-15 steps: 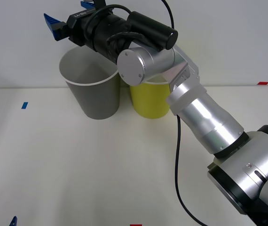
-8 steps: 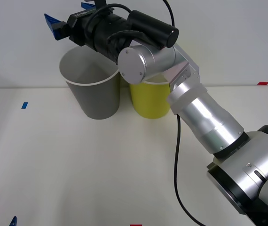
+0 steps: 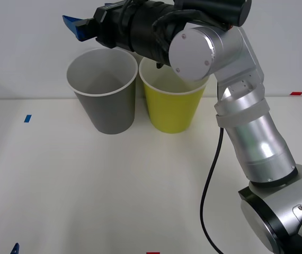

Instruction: Put cans in the gray bin and PET bottles in the light green bin.

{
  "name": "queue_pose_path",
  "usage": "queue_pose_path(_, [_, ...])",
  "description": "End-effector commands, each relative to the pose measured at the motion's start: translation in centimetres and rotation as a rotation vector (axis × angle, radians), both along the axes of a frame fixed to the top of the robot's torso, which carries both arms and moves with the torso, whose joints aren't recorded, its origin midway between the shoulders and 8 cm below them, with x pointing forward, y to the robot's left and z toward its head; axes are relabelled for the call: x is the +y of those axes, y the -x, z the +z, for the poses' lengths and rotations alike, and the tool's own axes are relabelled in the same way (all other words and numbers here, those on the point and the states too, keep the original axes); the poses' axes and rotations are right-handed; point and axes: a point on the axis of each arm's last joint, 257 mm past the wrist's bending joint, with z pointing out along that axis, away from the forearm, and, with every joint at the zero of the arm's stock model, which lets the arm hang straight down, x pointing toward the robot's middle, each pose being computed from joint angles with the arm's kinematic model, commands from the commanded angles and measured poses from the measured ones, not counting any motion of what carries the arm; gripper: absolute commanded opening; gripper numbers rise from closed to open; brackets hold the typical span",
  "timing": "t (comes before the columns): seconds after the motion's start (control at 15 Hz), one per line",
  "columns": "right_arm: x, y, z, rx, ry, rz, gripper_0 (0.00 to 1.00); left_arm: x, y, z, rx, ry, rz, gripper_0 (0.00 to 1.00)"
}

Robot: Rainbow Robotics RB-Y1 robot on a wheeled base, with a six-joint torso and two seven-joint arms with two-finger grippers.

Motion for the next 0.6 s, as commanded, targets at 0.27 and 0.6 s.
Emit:
queue_pose_path(0.27, [-9.1, 4.2, 0.0, 0.005, -0.006, -0.208, 1.00, 0.0, 0.0, 0.0, 0.000, 0.000, 0.000, 1.00])
queue_pose_path(0.6, [-15.5, 6.4, -1.9, -0.027, -0.027, -0.370, 0.99, 0.0, 0.0, 0.0, 0.000, 0.000, 0.000, 1.00])
